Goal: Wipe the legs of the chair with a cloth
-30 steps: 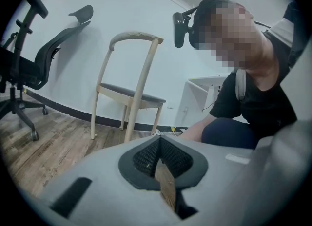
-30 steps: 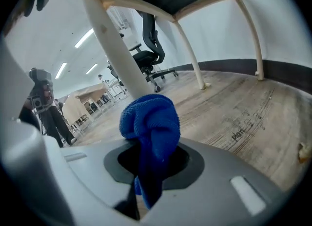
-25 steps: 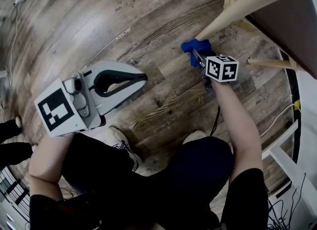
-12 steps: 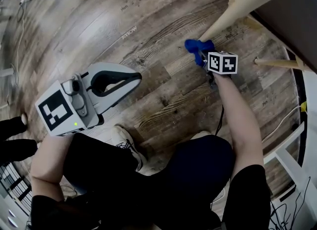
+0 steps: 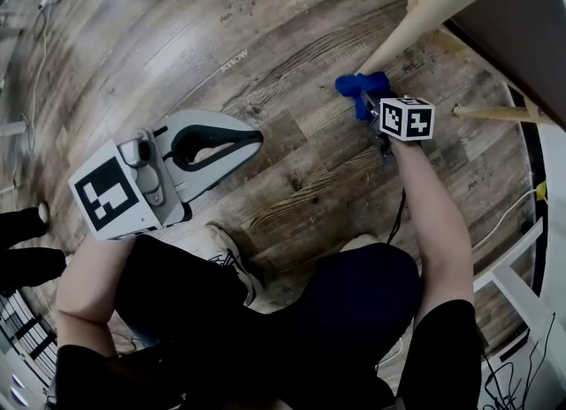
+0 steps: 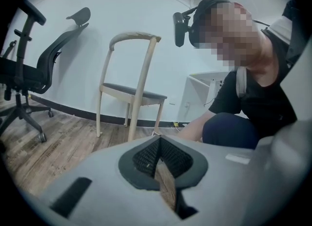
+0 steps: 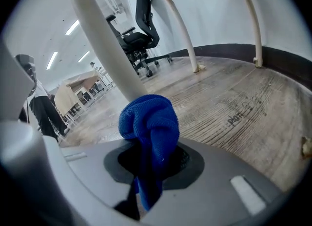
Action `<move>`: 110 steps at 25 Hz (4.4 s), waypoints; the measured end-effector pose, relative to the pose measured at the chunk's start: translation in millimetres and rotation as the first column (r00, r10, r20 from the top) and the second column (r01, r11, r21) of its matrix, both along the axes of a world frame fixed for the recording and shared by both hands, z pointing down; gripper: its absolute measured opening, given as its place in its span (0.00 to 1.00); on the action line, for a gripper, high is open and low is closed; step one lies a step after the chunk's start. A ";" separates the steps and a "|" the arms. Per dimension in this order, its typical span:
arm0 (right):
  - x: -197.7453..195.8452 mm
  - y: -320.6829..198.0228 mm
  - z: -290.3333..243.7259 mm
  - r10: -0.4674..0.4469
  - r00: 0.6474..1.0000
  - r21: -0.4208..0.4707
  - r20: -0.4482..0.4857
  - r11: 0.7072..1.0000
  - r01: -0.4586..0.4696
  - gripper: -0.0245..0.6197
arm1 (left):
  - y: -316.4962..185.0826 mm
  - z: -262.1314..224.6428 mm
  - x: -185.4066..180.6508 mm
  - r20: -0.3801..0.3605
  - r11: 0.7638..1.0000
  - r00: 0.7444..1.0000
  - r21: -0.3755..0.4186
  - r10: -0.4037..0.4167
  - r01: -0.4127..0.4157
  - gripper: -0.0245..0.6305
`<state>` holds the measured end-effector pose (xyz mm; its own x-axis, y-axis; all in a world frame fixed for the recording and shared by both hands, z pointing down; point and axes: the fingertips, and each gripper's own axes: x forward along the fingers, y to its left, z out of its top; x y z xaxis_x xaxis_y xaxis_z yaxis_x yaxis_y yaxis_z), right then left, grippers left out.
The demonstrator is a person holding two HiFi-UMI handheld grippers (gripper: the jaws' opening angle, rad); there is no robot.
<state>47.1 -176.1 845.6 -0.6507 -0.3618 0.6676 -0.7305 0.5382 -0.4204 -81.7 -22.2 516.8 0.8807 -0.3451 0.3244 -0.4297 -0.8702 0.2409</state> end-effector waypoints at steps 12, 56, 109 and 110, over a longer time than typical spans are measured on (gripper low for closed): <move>-11.8 3.3 -163.4 -0.042 0.988 0.268 0.146 0.963 0.001 0.16 | -1.9 -13.4 15.1 -0.040 0.998 0.998 0.047 0.054 -0.052 0.04; 303.3 -14.4 -188.8 0.526 0.826 0.265 0.204 0.783 -0.563 0.16 | -16.1 15.8 68.2 -0.005 0.995 0.995 -0.013 0.102 -0.102 0.04; 273.0 1.6 -264.1 0.550 0.801 0.379 0.235 0.707 -0.597 0.16 | -17.5 -21.0 20.8 -0.127 1.000 0.992 0.012 -0.002 0.003 0.04; 271.0 8.1 -275.8 0.545 0.801 0.388 0.247 0.702 -0.597 0.16 | -17.8 -22.4 19.7 -0.130 1.000 0.991 0.012 -0.010 0.012 0.04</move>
